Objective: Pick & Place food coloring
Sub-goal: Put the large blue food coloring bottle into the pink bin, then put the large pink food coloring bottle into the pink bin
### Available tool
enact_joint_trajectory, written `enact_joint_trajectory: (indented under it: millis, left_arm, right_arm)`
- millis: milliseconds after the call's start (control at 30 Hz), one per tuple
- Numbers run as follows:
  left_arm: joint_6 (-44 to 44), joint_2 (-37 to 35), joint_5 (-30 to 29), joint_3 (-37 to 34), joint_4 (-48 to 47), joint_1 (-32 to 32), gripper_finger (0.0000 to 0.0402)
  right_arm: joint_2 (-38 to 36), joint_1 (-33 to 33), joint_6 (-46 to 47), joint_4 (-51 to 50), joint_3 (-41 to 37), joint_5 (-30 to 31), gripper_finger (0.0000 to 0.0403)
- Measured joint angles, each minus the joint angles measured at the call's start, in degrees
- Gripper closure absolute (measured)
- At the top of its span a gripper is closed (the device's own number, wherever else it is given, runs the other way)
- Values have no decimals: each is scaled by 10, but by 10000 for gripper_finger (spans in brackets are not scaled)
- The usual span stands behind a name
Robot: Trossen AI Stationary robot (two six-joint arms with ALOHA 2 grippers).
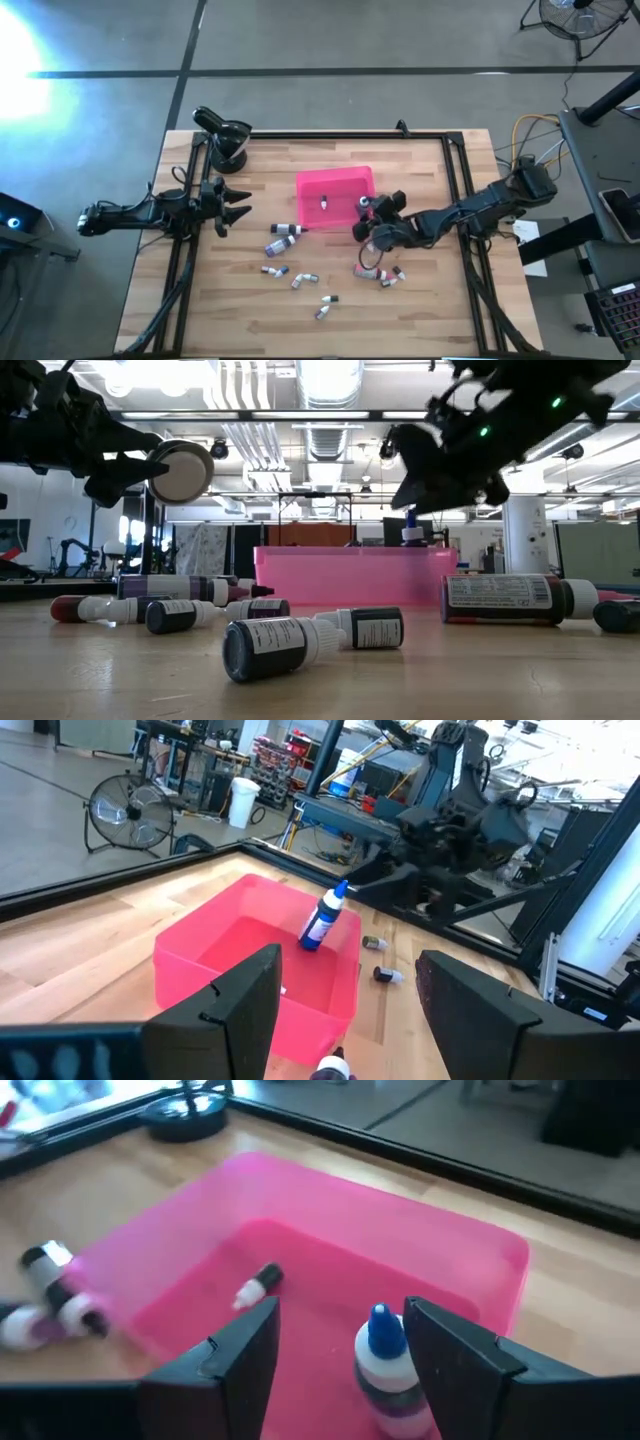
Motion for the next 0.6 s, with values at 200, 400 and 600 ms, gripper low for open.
enact_joint_trajectory:
  millis: [200, 400, 600]
  left_arm:
    - [0, 0, 0, 0, 0, 0, 193]
    - [0, 0, 0, 0, 0, 0, 193]
    - [0, 1, 0, 0, 0, 0, 193]
  right_arm:
    - [-60, 40, 27, -179, 36, -29, 190]
    - [-90, 90, -17, -249, 40, -285, 190]
    - [-16, 142, -88, -252, 41, -394, 191]
